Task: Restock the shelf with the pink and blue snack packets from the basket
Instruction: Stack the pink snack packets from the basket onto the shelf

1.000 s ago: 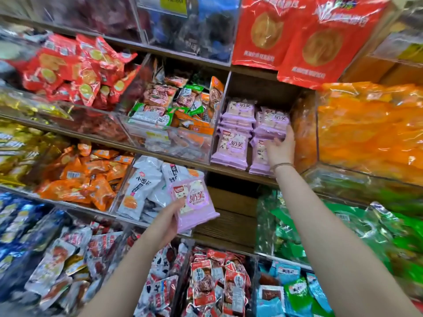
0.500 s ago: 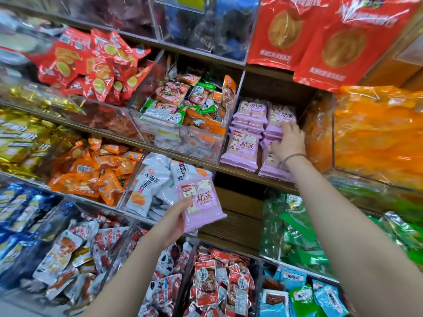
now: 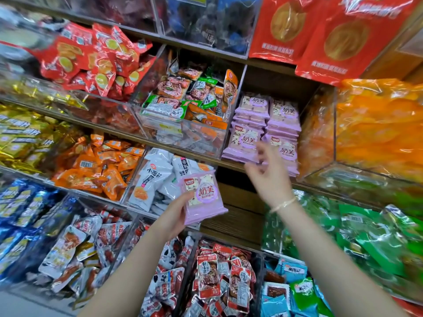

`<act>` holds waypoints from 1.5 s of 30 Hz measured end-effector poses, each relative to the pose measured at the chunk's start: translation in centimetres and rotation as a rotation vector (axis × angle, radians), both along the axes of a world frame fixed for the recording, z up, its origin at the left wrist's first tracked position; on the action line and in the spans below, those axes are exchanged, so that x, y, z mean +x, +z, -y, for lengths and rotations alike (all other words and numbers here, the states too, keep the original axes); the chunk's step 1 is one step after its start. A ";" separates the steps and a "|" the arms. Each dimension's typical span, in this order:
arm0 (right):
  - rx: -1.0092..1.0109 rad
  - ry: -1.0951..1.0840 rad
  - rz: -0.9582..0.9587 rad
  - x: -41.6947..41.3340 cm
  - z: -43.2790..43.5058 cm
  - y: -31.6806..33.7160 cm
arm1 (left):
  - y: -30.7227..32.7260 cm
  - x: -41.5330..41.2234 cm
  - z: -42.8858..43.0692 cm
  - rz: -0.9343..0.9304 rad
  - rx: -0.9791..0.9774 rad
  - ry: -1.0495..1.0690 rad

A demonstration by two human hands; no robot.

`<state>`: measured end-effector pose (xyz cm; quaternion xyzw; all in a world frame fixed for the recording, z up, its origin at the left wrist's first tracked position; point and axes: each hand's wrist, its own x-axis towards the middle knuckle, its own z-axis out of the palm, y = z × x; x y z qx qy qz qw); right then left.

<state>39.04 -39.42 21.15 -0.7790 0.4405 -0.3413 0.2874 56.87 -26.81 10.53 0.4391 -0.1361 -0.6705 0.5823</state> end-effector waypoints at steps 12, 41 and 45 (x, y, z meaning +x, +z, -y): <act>0.653 0.061 0.114 0.4 -4.3 -3.8 | -0.3 -0.4 0.3 0.040 0.047 0.045; -0.009 -0.316 -0.506 1.7 3.1 0.3 | 0.9 -0.9 0.2 -0.041 0.125 0.108; -0.058 -0.214 -0.285 1.2 -1.8 -1.5 | 1.9 -1.3 -0.1 -0.045 0.139 0.149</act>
